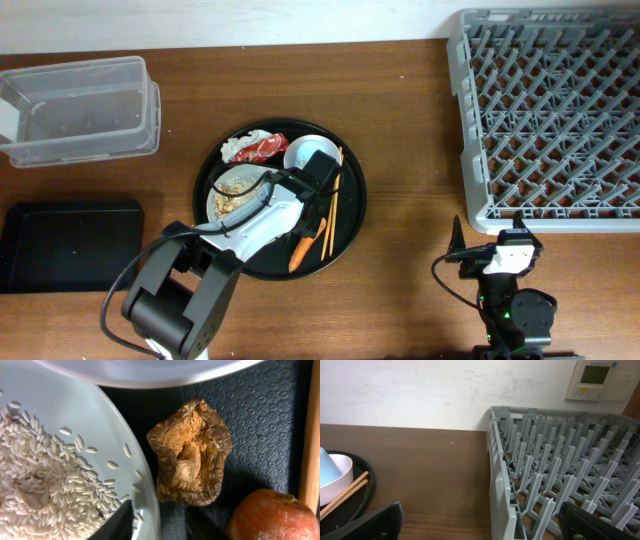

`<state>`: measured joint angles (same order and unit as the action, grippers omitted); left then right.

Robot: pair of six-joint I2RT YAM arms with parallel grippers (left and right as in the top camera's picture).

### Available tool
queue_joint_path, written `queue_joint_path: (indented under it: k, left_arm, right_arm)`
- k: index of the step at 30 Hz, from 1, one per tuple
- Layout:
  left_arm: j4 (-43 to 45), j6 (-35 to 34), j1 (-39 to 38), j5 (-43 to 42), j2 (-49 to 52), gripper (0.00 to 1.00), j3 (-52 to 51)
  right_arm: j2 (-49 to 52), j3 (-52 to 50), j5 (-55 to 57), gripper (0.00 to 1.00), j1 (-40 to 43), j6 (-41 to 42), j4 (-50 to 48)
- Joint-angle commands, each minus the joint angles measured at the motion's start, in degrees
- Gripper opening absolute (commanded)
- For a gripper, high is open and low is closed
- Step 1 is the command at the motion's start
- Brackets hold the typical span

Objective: Sort waste into correct bins and load items into the dishwasher rack
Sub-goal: 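Grasp the white plate rim with the left gripper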

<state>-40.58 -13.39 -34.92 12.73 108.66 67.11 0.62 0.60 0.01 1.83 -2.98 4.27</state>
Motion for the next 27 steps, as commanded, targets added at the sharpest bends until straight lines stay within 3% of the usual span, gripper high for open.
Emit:
queue_joint_path:
  k: [1,2,5,12,27]
  left_arm:
    - [0.0,0.0,-0.2,2.5,0.7,0.27,-0.7]
    - [0.0,0.0,-0.2,3.2,0.7,0.27,-0.7]
    - [0.0,0.0,-0.2,3.4,0.7,0.12,-0.7]
    - [0.0,0.0,-0.2,3.6,0.7,0.01,-0.7]
    - [-3.3,0.0,-0.2,5.2,0.1,0.01,1.6]
  right_arm:
    - [-0.4,-0.3,0.5,0.98,-0.2,0.4,0.4]
    - [-0.4,-0.3,0.5,0.98,-0.2,0.5,0.4]
    - [-0.4,-0.3,0.5,0.98,-0.2,0.5,0.4]
    - [-0.4,-0.3,0.5,0.98,-0.2,0.5,0.4]
    - [-0.4,-0.3,0.5,0.98,-0.2,0.5,0.4]
